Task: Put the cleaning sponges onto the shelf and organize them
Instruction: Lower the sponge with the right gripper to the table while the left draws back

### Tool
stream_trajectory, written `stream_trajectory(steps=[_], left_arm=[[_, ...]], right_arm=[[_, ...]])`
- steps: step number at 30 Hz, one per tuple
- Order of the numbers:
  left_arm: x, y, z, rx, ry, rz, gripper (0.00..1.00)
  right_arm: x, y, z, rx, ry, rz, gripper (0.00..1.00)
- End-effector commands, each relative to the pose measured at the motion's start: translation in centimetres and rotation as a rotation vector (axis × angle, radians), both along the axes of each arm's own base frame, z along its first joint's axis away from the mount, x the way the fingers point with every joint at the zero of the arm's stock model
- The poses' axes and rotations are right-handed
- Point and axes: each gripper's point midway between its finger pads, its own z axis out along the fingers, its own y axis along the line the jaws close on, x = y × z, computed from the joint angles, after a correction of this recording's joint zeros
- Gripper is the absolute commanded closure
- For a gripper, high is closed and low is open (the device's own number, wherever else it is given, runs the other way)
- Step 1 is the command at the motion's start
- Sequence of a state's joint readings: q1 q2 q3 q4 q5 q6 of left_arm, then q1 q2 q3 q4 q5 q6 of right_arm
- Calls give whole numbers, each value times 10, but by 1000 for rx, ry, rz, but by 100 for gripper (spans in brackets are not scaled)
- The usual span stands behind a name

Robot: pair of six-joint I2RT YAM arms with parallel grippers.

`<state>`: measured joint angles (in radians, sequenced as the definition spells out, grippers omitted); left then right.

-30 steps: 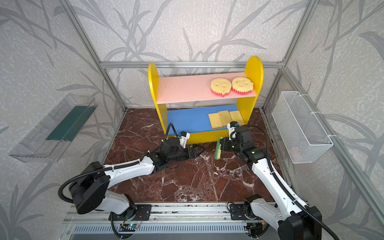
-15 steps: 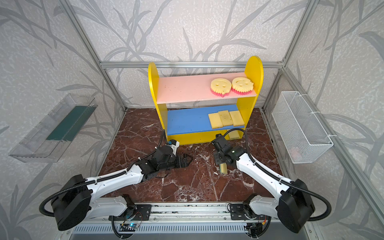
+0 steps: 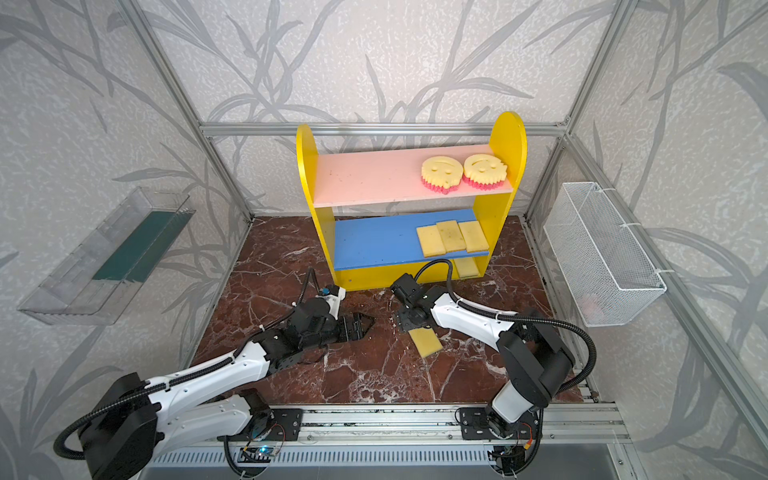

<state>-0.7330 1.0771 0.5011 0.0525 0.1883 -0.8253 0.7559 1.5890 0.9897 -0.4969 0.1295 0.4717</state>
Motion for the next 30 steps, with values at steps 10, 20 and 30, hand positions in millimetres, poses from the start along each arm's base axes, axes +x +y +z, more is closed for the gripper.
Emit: stream_trajectory(steps=[10, 20, 30], left_arm=[[1, 14, -11, 58, 19, 12, 1], [4, 15, -12, 97, 9, -1, 1], [8, 6, -20, 103, 28, -27, 1]], right_arm=[[-15, 26, 40, 158, -18, 155, 9], [-48, -24, 33, 87, -7, 225, 1], [-53, -44, -4, 34, 34, 125, 1]])
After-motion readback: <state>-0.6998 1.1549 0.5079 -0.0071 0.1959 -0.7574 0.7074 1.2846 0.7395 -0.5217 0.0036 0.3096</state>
